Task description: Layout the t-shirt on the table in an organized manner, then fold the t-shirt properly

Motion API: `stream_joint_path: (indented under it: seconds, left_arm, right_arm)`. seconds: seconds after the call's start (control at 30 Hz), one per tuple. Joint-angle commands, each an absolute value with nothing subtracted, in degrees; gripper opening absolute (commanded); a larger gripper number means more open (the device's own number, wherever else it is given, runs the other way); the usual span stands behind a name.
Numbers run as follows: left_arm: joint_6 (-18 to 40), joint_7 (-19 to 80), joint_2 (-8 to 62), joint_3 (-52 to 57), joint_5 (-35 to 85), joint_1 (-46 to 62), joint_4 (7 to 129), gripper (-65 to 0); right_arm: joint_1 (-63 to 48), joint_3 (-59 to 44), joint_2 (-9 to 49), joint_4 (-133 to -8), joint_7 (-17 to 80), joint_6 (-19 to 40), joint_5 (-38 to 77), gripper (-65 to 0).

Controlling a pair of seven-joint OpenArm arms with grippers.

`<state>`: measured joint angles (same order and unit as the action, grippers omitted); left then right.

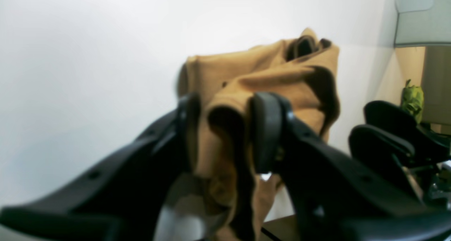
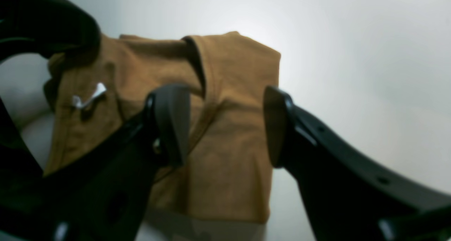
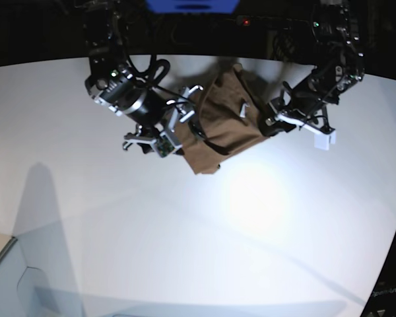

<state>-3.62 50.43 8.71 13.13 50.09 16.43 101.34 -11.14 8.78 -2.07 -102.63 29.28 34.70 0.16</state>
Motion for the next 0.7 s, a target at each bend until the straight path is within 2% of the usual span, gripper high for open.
stream_joint_path:
  seconds: [0.0,0.07,0.17,0.2,0.67]
  left_arm:
    - [-3.3,50.2,9.0,13.3,51.3,16.0,102.3,-45.8]
    - [-3.3,50.2,9.0,13.3,51.3,15.3,102.3,-51.3]
    - [-3.3,50.2,9.0,13.4,51.3,14.8,102.1,-63.9]
    - [-3.3,50.2,9.0,13.3,51.3,14.4,102.1,-65.0]
    - [-3.4,50.1,9.1,13.8,51.5,8.7,100.5,-64.8]
  right_arm:
    - [-10.4,8.8,-2.4,-103.5,27.6,34.9,0.9,-30.9]
    - [-10.3,8.8,-2.4,-103.5,27.6,34.9,0.9,-30.9]
    - [-10.3,8.8,-2.4,-103.4,27.6,34.9,0.9,-31.0]
    - [-10.3,8.8,-2.4,-103.4,27.6,34.9,0.9,-31.0]
    - [-10.4,8.8,-1.4,-103.4,27.6,34.9,0.9,-31.0]
